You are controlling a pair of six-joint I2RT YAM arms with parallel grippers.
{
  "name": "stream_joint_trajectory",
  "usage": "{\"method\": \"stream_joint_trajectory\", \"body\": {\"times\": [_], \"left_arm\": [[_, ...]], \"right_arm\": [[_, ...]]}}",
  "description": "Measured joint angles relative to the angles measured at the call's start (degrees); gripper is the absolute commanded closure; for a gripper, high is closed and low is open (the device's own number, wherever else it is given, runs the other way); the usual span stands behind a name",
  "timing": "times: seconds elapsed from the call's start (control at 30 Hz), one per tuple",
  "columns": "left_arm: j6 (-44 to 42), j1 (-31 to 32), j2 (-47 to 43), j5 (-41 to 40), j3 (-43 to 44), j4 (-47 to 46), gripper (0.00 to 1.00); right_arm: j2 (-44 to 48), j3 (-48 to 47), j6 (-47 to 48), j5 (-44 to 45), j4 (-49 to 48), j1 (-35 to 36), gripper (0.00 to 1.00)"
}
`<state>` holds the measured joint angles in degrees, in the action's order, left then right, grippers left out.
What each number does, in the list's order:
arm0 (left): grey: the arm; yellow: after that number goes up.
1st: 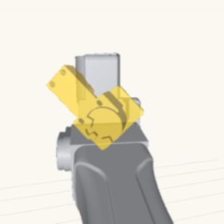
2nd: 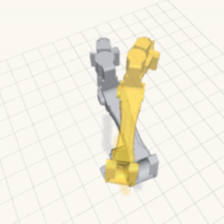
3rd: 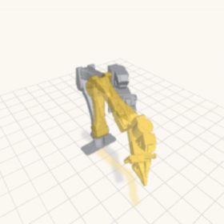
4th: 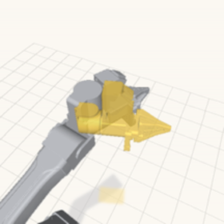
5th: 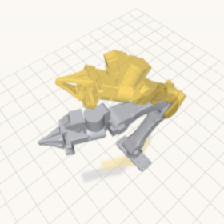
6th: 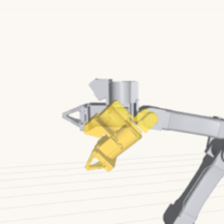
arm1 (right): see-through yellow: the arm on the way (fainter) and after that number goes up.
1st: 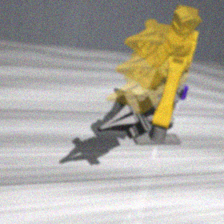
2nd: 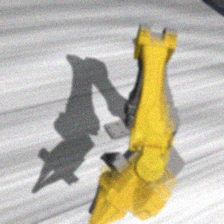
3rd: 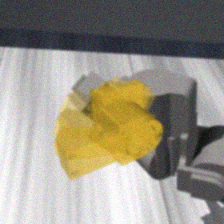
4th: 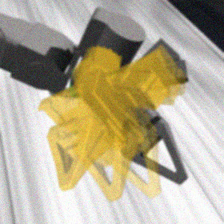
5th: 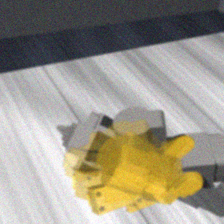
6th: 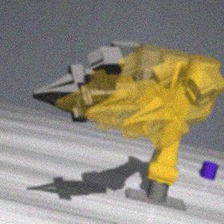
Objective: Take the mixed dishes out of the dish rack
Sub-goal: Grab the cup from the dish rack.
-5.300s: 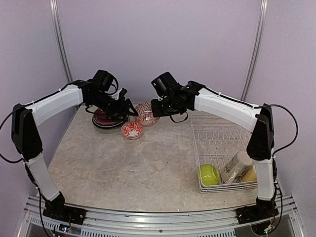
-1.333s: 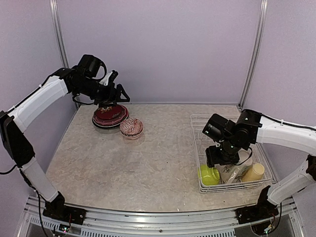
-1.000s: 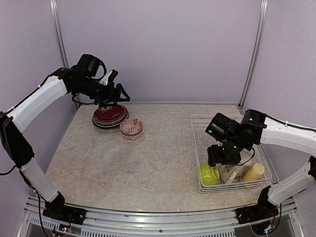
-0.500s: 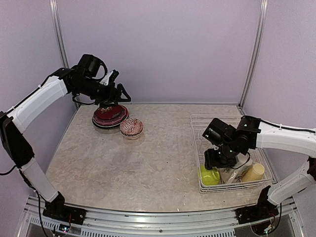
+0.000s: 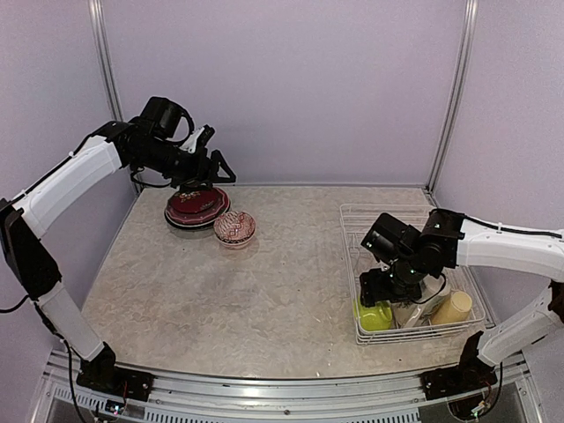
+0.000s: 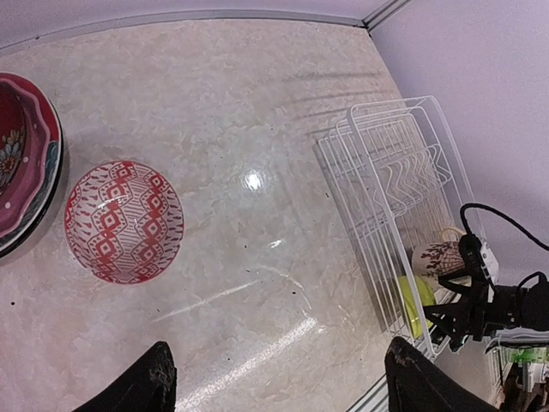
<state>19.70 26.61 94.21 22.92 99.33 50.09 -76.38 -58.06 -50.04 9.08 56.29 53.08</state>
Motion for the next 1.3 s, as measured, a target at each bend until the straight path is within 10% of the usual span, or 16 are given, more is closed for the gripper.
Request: {"method": "stream_joint_trajectory", "body": {"times": [0.3,0.87,1.3], "left_arm": [[0.0,0.6,0.3,0.0,0.0,0.0,0.20],[0.0,0.9,0.7,0.0,0.0,0.1,0.20],[0.0,1.1,0.7,0.4,0.0,0.1,0.20]], "right_arm": [[2.0,-0.3,-3.2,5.2,3.7,0.0,0.42],[-0.7,-2.6,1.1,5.7,7.3,0.4,0.49],[-0.1,-10.0,1.9,8.3,9.5,1.1,0.17]]}}
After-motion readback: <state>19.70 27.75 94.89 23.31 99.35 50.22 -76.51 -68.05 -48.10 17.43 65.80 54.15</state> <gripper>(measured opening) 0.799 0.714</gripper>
